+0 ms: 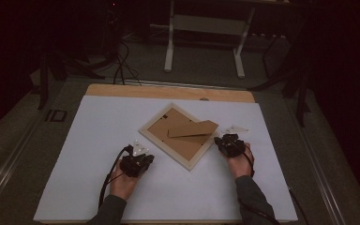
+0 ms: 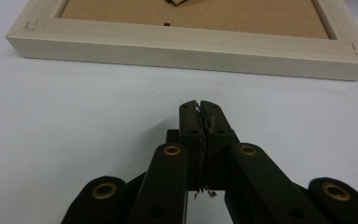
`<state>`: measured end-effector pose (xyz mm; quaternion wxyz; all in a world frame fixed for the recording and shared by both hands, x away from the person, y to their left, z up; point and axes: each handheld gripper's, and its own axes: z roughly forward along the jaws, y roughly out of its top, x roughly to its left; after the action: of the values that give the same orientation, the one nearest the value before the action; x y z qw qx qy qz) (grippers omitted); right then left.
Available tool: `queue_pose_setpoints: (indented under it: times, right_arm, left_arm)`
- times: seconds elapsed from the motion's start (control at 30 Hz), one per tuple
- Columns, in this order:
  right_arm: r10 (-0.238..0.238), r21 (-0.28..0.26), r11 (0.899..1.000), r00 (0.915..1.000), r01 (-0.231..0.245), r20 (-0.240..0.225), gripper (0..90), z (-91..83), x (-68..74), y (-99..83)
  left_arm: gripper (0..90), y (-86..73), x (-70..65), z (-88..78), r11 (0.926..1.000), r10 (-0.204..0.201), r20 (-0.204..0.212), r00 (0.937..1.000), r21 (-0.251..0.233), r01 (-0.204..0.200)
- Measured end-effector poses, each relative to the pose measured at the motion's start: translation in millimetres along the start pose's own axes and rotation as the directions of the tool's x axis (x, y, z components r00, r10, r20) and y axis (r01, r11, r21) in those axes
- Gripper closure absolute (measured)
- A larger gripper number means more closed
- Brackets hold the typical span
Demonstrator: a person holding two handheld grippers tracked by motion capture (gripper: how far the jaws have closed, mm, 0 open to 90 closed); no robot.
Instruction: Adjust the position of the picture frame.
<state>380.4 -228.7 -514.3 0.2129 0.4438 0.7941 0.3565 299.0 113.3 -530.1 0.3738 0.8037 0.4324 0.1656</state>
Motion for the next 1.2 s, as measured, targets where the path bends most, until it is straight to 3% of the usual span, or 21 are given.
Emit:
queue_pose_setpoints:
  times: [0.13,0.3,0.57,0.93,1.2]
  right_arm:
    - [0.019,-0.006,1.000,0.9997,-0.019,0.012,89.7,4.3,-5.7,3.0]
    - [0.089,0.010,0.996,0.9942,-0.090,0.061,89.9,18.9,-18.8,9.7]
    - [0.122,0.002,0.992,0.9883,-0.123,0.092,90.0,27.8,-26.6,18.4]
    - [0.129,0.042,0.990,0.9849,-0.135,0.115,90.0,36.0,-34.1,25.3]
    - [0.102,0.066,0.992,0.9900,-0.109,0.097,90.0,34.6,-35.1,28.0]
  left_arm:
    - [88.5,0.0,-0.7,0.1,1.0000,-0.001,0.000,1.0000,-0.003,0.001]
    - [88.5,0.1,0.1,-1.2,1.0000,-0.002,-0.004,1.0000,-0.006,0.002]
    - [87.8,0.1,0.3,-2.2,0.9999,0.002,-0.003,1.0000,-0.013,-0.002]
    - [87.7,0.1,0.5,-2.0,0.9999,0.002,-0.003,1.0000,-0.013,-0.002]
    - [87.6,-0.1,-1.5,-0.2,1.0000,0.005,-0.001,1.0000,-0.008,-0.005]
